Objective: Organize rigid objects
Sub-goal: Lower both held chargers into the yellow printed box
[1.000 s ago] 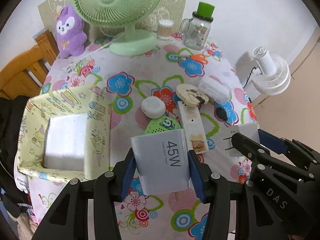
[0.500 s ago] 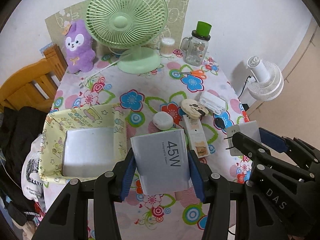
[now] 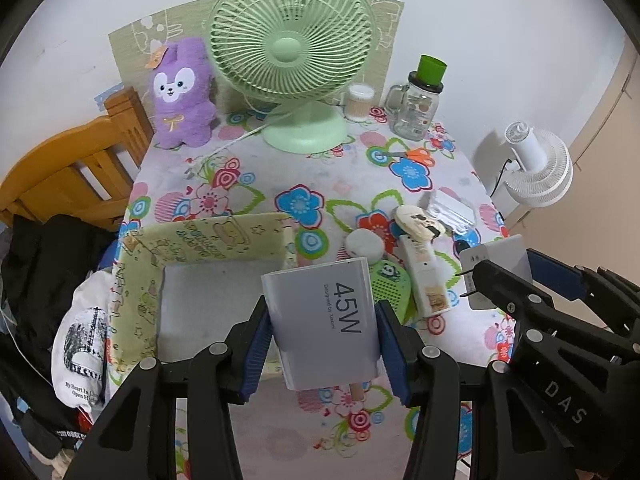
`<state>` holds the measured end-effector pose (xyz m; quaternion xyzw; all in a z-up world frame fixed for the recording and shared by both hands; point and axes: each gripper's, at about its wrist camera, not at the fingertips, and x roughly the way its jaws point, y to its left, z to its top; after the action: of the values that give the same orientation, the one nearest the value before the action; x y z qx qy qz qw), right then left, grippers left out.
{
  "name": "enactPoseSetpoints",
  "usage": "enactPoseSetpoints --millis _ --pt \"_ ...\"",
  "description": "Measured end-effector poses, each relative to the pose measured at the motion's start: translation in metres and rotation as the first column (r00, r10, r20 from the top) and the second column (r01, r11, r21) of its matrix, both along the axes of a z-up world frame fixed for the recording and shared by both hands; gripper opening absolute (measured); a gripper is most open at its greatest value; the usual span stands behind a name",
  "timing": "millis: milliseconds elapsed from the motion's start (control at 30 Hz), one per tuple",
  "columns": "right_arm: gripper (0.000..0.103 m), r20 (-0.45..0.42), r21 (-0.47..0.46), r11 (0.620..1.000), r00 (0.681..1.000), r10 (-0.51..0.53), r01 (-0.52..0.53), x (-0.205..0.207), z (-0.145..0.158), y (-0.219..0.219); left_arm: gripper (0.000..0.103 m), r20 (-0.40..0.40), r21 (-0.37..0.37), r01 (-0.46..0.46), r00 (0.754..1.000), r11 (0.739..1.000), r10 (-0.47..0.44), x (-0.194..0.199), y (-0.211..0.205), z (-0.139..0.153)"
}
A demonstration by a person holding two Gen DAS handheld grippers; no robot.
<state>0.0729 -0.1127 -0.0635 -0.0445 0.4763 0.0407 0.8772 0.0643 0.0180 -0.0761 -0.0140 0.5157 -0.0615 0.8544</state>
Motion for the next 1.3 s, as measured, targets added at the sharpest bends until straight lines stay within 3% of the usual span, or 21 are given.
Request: enactPoseSetpoints --millis 633,1300 --pt "0.048 -0.026 -0.019 0.998 0.998 0.061 -0.062 0.023 -0.016 0.080 0.052 -0.035 0.010 -0.034 0.999 0.999 0.035 0.016 0.072 -0.020" --pt "0.048 -0.120 -0.036 0.990 0.984 0.134 -0.140 0.074 -0.063 0.145 0.052 -0.159 0.026 -0.035 0.986 0.999 0.039 0.049 0.106 -0.077"
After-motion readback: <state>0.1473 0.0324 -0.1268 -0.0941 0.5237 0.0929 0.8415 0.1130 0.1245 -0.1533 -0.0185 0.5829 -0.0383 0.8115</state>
